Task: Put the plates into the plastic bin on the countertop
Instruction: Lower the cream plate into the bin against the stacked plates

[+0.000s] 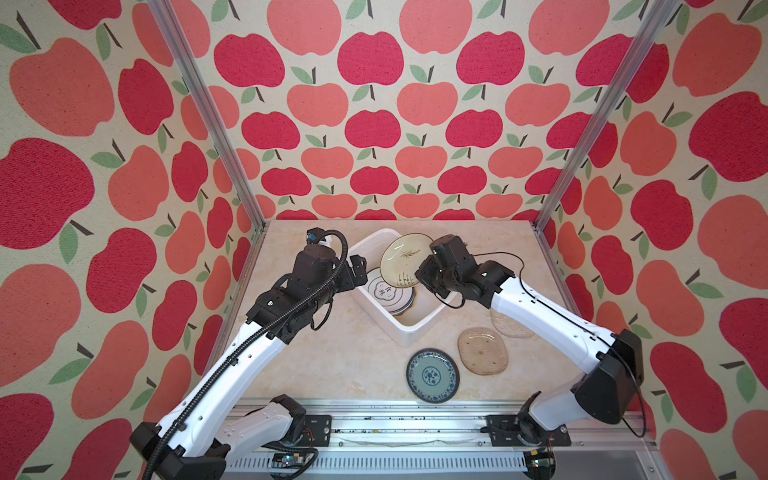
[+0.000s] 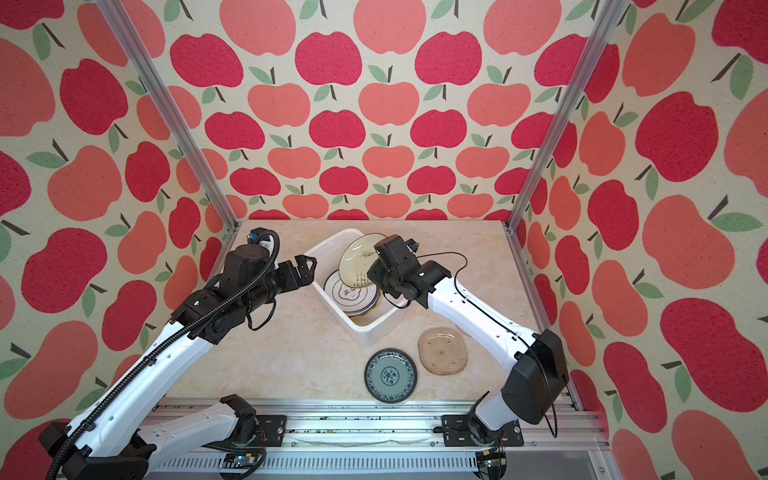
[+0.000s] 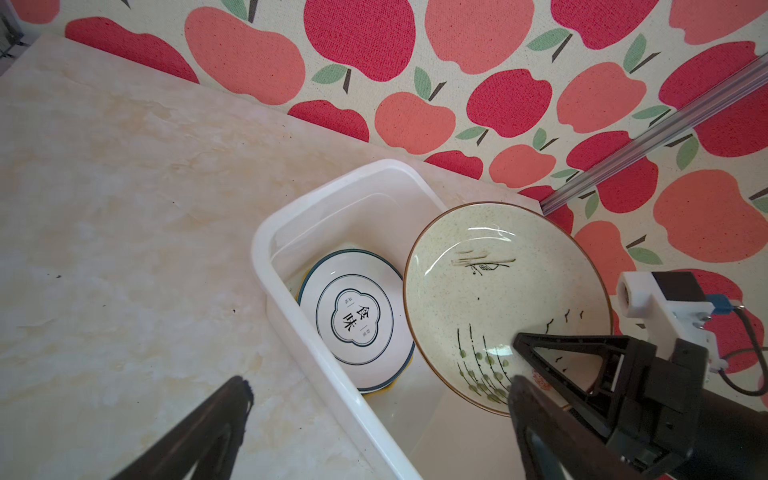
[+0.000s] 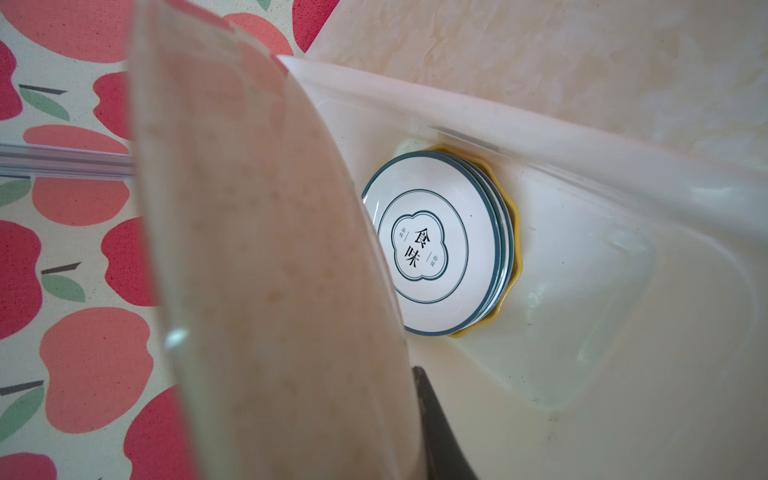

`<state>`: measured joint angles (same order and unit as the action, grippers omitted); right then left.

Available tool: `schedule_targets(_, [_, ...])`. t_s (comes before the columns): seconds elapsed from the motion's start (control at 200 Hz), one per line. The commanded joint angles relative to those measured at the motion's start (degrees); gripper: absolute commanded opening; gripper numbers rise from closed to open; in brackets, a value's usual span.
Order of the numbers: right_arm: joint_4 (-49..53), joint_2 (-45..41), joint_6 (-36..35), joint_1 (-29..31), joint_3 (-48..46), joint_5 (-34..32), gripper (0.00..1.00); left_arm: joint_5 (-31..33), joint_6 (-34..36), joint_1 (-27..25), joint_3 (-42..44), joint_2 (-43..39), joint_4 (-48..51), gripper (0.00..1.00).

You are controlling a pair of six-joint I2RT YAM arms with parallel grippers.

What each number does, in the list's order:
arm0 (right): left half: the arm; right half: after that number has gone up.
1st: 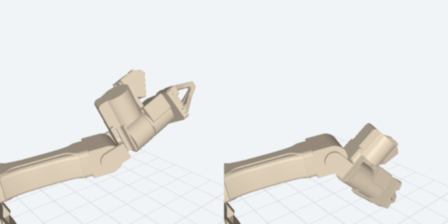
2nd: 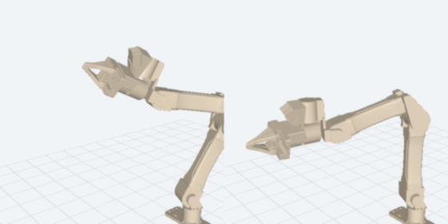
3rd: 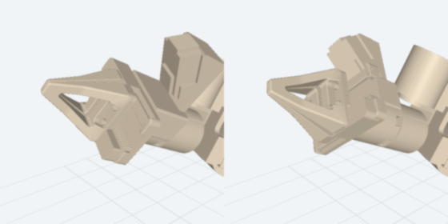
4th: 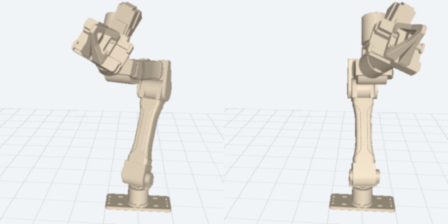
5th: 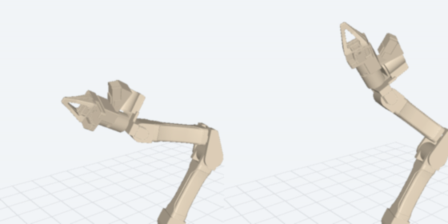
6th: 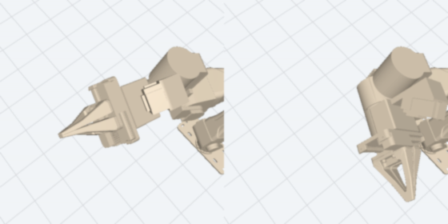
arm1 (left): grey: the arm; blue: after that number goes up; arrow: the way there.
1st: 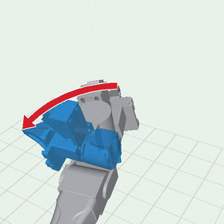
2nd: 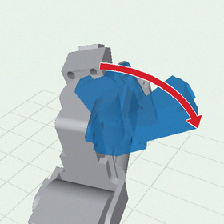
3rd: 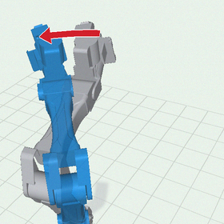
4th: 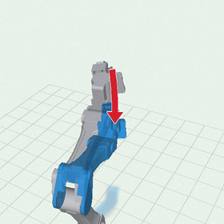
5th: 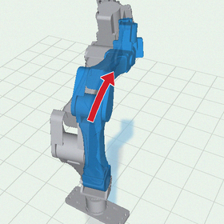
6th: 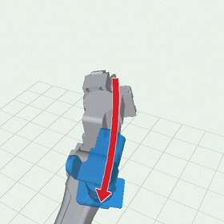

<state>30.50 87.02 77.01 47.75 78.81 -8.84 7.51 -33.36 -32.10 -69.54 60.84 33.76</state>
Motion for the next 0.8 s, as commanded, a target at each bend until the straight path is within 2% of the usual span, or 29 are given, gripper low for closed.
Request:
schedule_targets(0.0, [-6.72, 1.58, 11.3, 2.27, 0.2, -5.02, 0.0, -1.79, 3.96, 0.54, 1.35, -0.78, -1.79, 0.99])
schedule_targets(0.215, [-11.97, 3.59, 24.21, 6.33, -2.87, -10.17, 0.0, -4.51, 4.49, 4.03, 4.01, -3.72, -2.84, 0.99])
schedule_targets(0.365, [-13.37, 5.09, 29.07, 7.42, -3.95, -11.29, 0.0, -6.81, 4.54, 7.05, 5.24, -5.71, -2.28, 0.99])
schedule_targets(0.795, [-17.06, 10.08, 32.0, 4.01, -4.63, 0.22, 0.0, -8.3, 5.06, 8.64, 4.12, -4.65, -1.09, 0.99])
